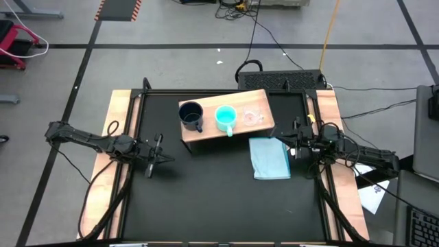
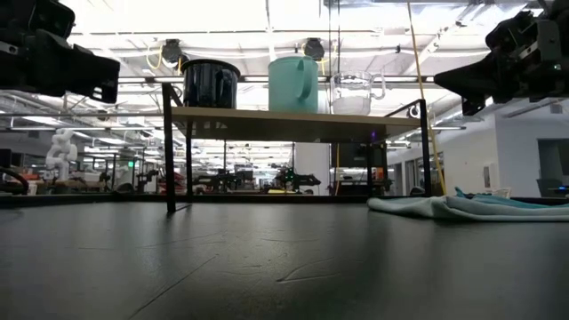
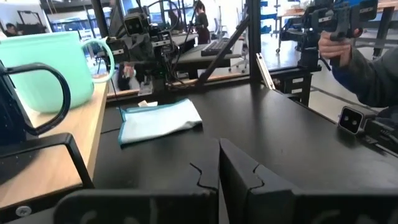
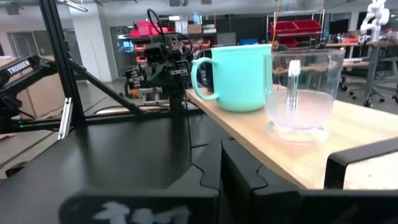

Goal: Stack small to large cups/mugs on shelf
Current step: Return to Home Position

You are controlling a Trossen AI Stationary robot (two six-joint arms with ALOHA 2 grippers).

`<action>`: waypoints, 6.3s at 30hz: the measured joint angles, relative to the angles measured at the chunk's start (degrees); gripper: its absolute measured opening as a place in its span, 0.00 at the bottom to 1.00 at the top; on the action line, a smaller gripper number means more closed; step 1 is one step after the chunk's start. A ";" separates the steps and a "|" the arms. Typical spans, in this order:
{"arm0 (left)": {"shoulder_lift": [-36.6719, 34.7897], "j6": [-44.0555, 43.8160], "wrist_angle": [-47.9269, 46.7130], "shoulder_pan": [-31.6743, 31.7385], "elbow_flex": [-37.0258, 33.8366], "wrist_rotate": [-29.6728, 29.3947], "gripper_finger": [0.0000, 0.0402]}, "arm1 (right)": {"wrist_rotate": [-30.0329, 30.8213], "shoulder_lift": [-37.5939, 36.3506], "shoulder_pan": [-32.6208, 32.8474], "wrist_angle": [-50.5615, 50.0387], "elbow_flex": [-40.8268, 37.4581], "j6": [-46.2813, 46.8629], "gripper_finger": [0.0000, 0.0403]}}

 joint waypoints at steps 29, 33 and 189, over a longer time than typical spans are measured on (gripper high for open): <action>-0.02 0.17 -0.15 0.00 0.00 -0.23 0.05 | 0.02 0.00 0.00 -0.61 -0.13 0.14 0.00; -0.02 0.15 -0.15 0.00 0.00 -0.23 0.05 | 0.02 0.00 0.00 -0.62 -0.13 0.14 0.00; -0.02 0.09 -0.13 -0.02 0.02 -0.25 0.05 | 0.00 0.01 -0.01 -0.68 -0.13 0.16 0.00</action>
